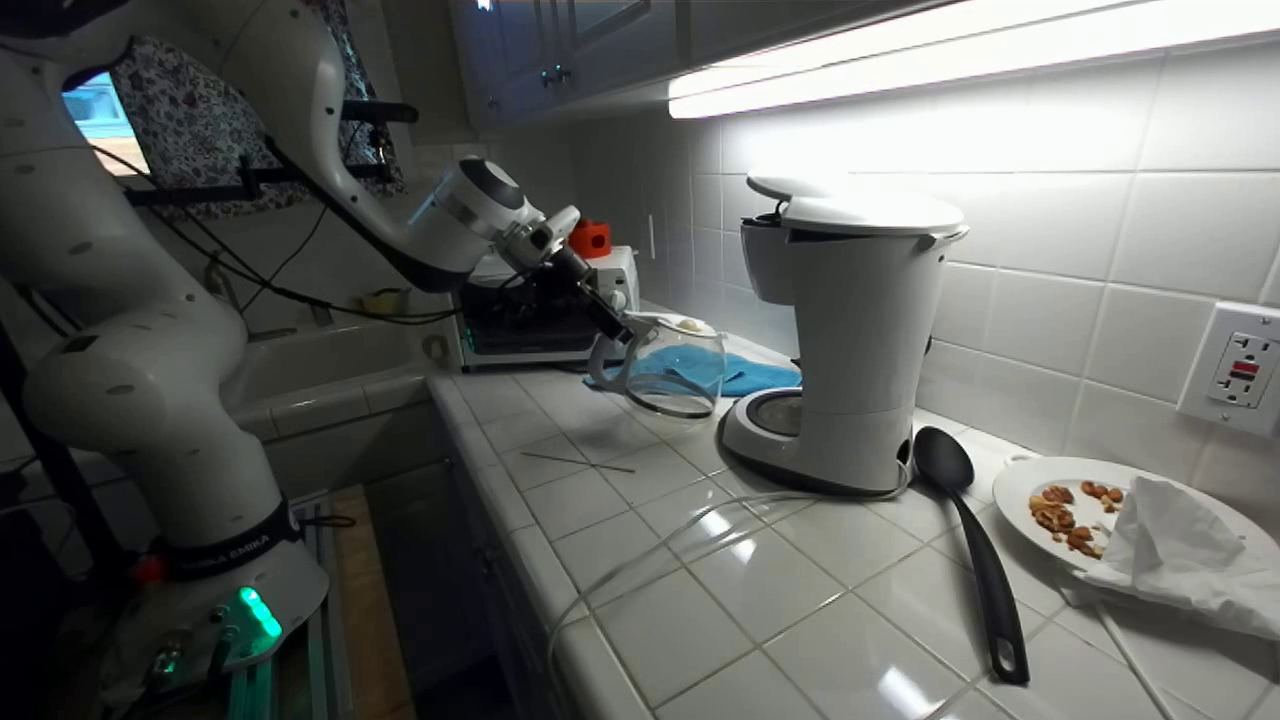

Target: Put the coffee jar on the coffeemaker

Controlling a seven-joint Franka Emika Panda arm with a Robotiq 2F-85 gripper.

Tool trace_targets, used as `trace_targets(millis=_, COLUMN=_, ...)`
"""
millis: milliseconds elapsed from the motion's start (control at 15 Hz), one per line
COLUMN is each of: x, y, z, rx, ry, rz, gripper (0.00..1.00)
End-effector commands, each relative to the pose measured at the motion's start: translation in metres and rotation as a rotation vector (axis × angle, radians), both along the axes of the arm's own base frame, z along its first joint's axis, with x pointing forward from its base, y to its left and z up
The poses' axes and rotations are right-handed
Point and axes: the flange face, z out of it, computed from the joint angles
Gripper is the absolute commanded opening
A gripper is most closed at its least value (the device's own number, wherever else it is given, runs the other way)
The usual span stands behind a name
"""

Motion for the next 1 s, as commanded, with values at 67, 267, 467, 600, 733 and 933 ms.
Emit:
trace_targets(millis=67, x=-0.0032, y=0.0038, z=0.0130, rx=-0.070, ry=-0.062, rz=-0.064, gripper=0.00)
trace_targets(millis=267, x=-0.0046, y=0.0061, z=0.0156, rx=-0.108, ry=-0.074, rz=-0.104, gripper=0.00)
trace_targets(millis=467, x=-0.0053, y=0.0084, z=0.0159, rx=-0.138, ry=-0.080, rz=-0.129, gripper=0.00)
trace_targets(millis=600, x=-0.0059, y=0.0087, z=0.0160, rx=-0.150, ry=-0.080, rz=-0.146, gripper=0.00)
trace_targets(millis=733, x=-0.0064, y=0.0082, z=0.0180, rx=-0.161, ry=-0.085, rz=-0.158, gripper=0.00)
trace_targets(millis=933, x=-0.0059, y=0.0083, z=0.0159, rx=-0.165, ry=-0.075, rz=-0.160, gripper=0.00)
